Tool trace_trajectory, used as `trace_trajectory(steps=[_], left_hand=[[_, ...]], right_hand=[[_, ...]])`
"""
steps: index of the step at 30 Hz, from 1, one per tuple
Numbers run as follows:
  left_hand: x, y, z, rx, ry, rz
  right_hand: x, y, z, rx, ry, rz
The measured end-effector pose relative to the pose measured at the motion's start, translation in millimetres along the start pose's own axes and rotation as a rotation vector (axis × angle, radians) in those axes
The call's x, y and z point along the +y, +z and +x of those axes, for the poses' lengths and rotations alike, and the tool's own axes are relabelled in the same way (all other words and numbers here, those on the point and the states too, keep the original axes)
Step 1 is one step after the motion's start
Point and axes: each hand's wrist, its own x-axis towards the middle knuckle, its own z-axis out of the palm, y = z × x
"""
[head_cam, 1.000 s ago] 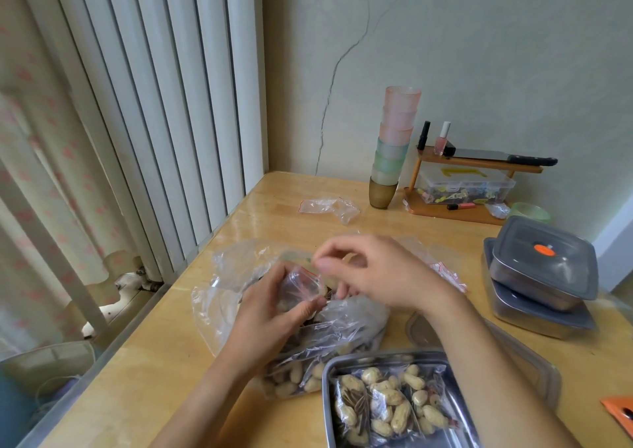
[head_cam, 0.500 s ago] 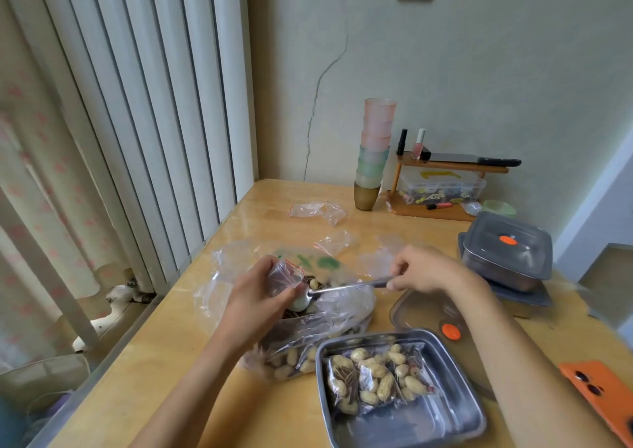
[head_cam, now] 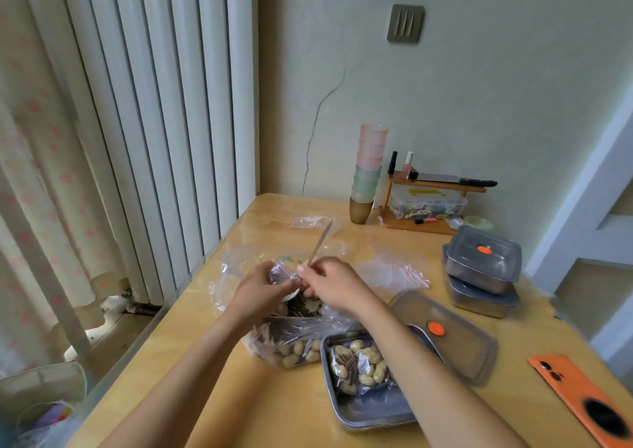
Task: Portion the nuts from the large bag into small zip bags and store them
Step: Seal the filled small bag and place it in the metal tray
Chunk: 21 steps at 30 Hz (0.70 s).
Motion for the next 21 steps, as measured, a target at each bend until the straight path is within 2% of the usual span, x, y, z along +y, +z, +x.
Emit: trace_trajectory(steps=[3, 9, 13, 17, 21], left_hand=[[2, -5, -3, -0.001, 0.019, 0.054], [1, -14, -3, -0.052, 0.05, 0.138], [-3, -16, 3, -0.072, 0.008, 0.111], [1, -14, 7, -0.027, -0.01, 0.118], [10, -20, 14, 0.044, 0.025, 0.277]], right_hand=[[4, 9, 3, -0.089, 0.046, -0.137], [8, -10, -4, -0.171, -0.004, -0.29], [16, -18, -6, -0.049, -0.078, -0.414], [17, -23, -9, 0.074, -0.134, -0.4], [21, -32, -9, 0.133, -0.151, -0.423]])
